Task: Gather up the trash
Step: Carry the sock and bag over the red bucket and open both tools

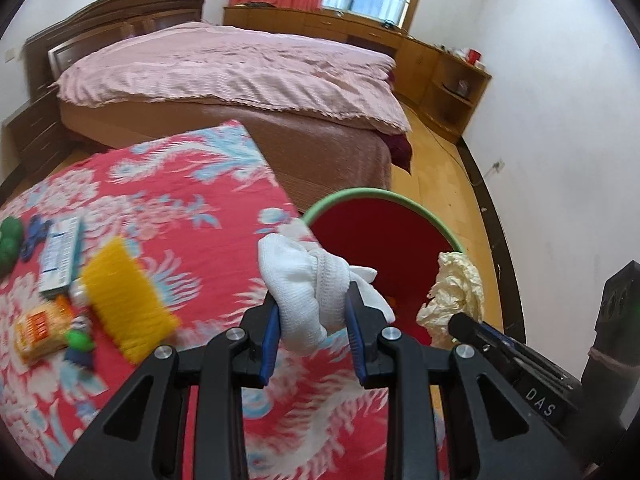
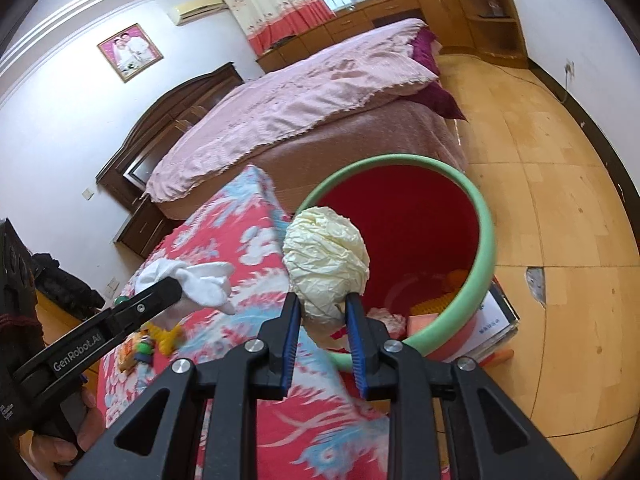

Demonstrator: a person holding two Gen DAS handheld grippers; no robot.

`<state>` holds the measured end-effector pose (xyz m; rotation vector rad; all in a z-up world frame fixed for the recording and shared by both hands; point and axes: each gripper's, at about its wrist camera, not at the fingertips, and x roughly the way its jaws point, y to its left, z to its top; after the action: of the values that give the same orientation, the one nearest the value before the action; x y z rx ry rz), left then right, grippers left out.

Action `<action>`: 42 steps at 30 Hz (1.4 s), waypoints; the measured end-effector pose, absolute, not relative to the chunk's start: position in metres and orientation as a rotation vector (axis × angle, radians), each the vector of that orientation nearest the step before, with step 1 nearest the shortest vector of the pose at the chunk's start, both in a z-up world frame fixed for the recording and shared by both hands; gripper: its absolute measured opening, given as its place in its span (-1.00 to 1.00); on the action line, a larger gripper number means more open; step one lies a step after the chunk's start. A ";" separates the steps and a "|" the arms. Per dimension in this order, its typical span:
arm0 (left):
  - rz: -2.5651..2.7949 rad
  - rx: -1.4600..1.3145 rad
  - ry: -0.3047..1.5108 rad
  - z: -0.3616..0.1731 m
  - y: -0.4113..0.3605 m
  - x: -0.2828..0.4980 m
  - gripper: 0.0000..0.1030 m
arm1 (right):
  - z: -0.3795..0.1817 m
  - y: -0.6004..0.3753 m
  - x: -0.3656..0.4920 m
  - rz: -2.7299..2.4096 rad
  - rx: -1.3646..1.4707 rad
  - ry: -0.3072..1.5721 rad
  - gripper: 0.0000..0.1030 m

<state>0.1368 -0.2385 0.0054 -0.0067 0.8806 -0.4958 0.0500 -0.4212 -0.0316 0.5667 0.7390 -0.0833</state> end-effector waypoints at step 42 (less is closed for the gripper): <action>-0.505 -0.073 0.854 0.017 -0.217 0.124 0.00 | -0.034 -0.426 0.035 -0.110 0.606 0.721 0.02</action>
<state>0.1235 -0.2171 0.0169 -0.0733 0.8537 -0.5053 0.0351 -0.4258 -0.0344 0.6060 0.7209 -0.1102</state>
